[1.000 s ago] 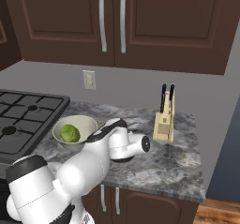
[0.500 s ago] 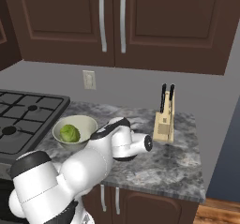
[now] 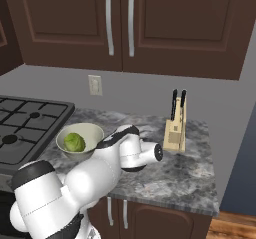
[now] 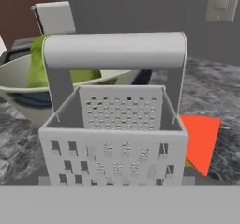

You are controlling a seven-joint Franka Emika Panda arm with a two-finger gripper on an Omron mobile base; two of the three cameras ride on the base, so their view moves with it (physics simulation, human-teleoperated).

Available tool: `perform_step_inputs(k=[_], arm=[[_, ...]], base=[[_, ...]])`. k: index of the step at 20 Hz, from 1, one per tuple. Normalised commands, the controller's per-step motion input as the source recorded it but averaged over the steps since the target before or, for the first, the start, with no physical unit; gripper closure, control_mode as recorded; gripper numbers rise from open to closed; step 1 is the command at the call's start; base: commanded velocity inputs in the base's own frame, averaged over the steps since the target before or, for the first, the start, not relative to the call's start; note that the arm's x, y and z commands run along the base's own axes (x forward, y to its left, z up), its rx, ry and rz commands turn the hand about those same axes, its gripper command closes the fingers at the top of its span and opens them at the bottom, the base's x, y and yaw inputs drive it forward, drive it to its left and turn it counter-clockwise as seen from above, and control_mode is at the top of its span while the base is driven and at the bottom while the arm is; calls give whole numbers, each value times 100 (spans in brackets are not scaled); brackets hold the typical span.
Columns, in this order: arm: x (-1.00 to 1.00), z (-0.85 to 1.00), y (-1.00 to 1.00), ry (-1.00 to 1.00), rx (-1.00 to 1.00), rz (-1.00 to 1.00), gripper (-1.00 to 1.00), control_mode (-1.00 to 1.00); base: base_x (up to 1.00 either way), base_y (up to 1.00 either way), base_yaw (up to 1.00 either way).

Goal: Pick the cheese from the fridge and the cheese grater from the cabinet and place them next to the salad bowl.

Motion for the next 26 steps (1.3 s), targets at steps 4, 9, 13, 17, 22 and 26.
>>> perform_step_inputs(k=[4, 9, 13, 17, 22, 26], arm=[[-6, 0, 0, 0, 0, 0, -100, -100], [-22, 25, 0, -5, 0, 0, -100, -100], [-27, 36, 0, -6, 0, 0, -100, -100], [-33, 60, 0, -5, 0, -1, -100, -100], [-13, 63, 0, 0, 0, -11, -100, -100], [-2, 56, -1, 0, 0, -19, -100, -100]], base=[[0, 0, 0], [0, 0, 0], [0, 0, 0], [0, 0, 0], [0, 0, 0], [0, 0, 0]])
